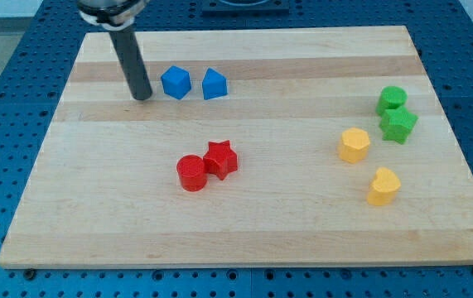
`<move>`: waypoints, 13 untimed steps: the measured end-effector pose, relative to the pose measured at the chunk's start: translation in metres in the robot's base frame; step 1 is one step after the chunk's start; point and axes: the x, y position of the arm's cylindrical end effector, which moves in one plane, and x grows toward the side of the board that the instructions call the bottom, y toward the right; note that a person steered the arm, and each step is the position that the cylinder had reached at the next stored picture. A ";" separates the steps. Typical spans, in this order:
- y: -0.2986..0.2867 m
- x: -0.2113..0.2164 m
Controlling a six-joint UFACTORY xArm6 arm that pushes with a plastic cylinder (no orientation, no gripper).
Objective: Push the blue cube towards the top right side of the board
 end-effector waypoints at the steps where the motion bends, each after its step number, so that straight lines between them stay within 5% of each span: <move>1: 0.018 0.000; 2: 0.045 0.000; 4: 0.002 -0.005; 7: 0.042 -0.033; 9: 0.120 -0.030; 13: 0.141 -0.058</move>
